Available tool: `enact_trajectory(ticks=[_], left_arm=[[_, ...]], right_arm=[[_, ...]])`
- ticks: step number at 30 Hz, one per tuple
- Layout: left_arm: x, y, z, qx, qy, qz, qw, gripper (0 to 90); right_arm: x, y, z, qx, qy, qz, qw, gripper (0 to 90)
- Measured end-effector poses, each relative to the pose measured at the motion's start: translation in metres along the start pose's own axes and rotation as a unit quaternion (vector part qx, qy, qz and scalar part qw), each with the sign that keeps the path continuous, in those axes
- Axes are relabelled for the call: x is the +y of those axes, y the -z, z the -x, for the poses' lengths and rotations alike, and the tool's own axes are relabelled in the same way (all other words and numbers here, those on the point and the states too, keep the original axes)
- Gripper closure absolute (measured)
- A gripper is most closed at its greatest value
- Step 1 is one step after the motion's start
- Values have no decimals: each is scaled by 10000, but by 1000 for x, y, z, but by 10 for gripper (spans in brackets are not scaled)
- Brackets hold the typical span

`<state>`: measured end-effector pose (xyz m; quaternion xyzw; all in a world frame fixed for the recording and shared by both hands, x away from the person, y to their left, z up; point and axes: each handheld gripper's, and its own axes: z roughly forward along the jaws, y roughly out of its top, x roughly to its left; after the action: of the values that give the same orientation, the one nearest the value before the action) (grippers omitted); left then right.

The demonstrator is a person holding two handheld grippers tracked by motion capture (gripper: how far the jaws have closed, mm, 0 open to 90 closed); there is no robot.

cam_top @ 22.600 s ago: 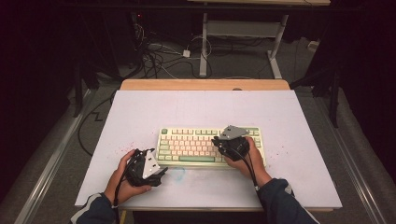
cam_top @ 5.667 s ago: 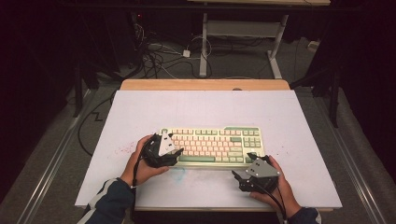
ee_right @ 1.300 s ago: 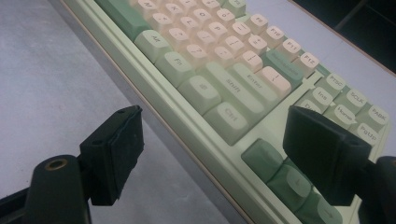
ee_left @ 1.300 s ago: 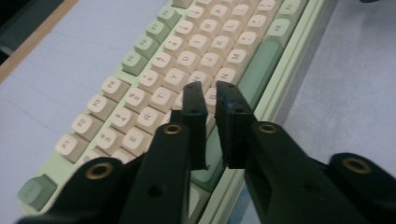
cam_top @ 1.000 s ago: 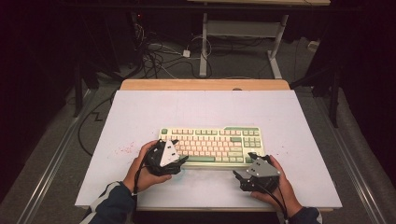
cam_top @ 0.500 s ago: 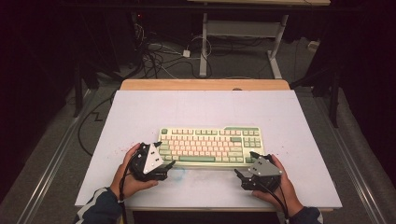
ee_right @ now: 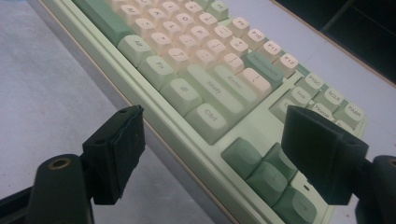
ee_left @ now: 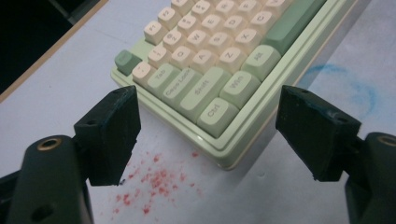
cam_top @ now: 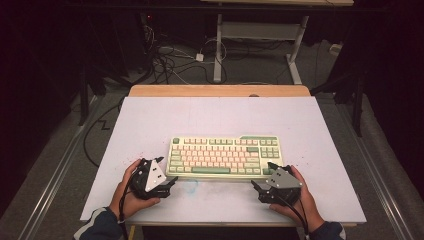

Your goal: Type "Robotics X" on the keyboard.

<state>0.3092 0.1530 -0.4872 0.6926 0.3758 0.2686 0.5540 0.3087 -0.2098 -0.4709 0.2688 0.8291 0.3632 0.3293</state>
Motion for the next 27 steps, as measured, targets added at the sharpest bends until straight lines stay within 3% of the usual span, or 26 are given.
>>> enact_trajectory(ticks=[3, 6, 11, 21, 27], left_arm=[[-3, 3, -2, 39, -34, -58, 10000, 208], [-5, 6, -4, 78, 12, -70, 9999, 207], [-9, 11, -7, 144, 56, -161, 9998, 207], [-13, 10, -5, 130, 43, -245, 9996, 207], [-16, 7, -4, 123, 26, -349, 9993, 207]], right_arm=[[1, 1, 2, 34, -56, 23, 10000, 270], [3, 5, 6, 366, -143, 172, 9991, 329], [11, 4, 9, 275, -193, 117, 9994, 535], [23, -5, 28, 524, -406, 4, 9978, 855], [32, -15, 35, 611, -356, -120, 9974, 900]])
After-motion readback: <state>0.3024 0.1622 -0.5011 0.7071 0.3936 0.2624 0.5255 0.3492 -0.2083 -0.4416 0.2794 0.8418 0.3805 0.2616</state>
